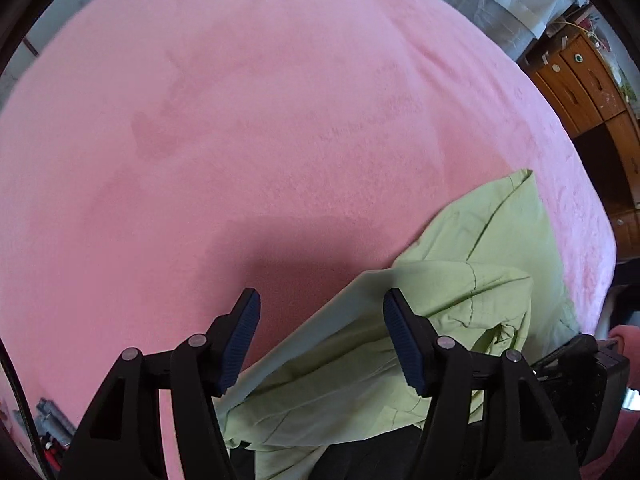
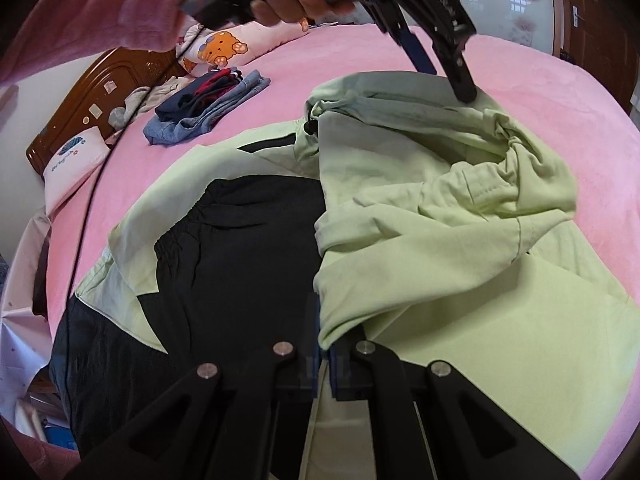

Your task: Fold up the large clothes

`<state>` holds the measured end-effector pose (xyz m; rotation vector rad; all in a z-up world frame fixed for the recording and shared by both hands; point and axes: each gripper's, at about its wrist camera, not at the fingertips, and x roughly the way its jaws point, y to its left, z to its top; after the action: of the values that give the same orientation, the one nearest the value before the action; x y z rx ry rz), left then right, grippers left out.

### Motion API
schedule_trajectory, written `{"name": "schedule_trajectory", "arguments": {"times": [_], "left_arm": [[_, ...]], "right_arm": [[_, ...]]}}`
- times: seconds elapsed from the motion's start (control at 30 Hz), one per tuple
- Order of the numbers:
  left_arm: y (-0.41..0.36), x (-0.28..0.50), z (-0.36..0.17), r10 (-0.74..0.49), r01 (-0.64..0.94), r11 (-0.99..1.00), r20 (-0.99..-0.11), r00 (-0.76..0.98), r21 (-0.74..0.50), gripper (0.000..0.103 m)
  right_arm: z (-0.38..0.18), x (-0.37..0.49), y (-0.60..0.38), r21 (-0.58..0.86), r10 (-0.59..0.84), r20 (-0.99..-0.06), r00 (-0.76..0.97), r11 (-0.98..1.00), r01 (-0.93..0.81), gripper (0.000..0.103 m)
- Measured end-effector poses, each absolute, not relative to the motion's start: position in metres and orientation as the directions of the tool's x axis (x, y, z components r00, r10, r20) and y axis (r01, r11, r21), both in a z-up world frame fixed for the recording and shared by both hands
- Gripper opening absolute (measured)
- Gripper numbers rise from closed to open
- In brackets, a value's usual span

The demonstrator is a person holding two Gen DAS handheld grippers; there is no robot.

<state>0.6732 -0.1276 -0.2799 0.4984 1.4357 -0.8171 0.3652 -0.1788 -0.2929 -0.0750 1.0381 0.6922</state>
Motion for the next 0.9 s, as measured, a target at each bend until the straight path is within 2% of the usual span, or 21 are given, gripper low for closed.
{"name": "schedule_trajectory", "arguments": {"times": [0.1,0.17,0.2,0.23,0.3,0.43,0.6,0.7,0.9], "left_arm": [[-0.128,0.68,-0.295,-0.206,0.733,0.637,-0.969,-0.138,-0.24,0.062],[-0.127,0.68,-0.299,-0.209,0.742,0.631,-0.971,-0.118,-0.226,0.06],[-0.126,0.678,-0.299,-0.215,0.753,0.623,-0.972,-0.097,-0.213,0.047],[-0.126,0.678,-0.299,-0.225,0.759,0.617,-0.971,-0.081,-0.207,0.025],[-0.124,0.677,-0.299,-0.243,0.763,0.61,-0.967,-0.078,-0.215,0.009],[-0.116,0.671,-0.294,-0.257,0.781,0.59,-0.964,-0.06,-0.206,0.003],[-0.088,0.657,-0.263,-0.335,0.78,0.585,-0.942,-0.017,-0.223,0.003],[-0.065,0.638,-0.242,-0.398,0.779,0.567,-0.917,-0.027,-0.269,0.003],[-0.024,0.594,-0.231,-0.408,0.745,0.599,-0.912,-0.033,-0.295,0.002]], "right_arm": [[-0.294,0.367,-0.181,0.279,0.507,-0.805,0.309,0.782,-0.557,0.003],[-0.296,0.368,-0.182,0.286,0.513,-0.803,0.304,0.778,-0.559,0.003],[-0.296,0.369,-0.182,0.288,0.515,-0.802,0.303,0.777,-0.56,0.003],[-0.296,0.369,-0.182,0.291,0.517,-0.801,0.302,0.777,-0.559,0.003],[-0.297,0.37,-0.185,0.308,0.526,-0.796,0.3,0.779,-0.547,0.003],[-0.298,0.373,-0.19,0.35,0.542,-0.787,0.293,0.785,-0.512,0.005],[-0.292,0.373,-0.196,0.386,0.552,-0.779,0.296,0.795,-0.468,0.006],[-0.285,0.372,-0.197,0.378,0.542,-0.782,0.308,0.805,-0.457,0.006],[-0.274,0.368,-0.197,0.328,0.494,-0.804,0.331,0.833,-0.446,0.006]]}}
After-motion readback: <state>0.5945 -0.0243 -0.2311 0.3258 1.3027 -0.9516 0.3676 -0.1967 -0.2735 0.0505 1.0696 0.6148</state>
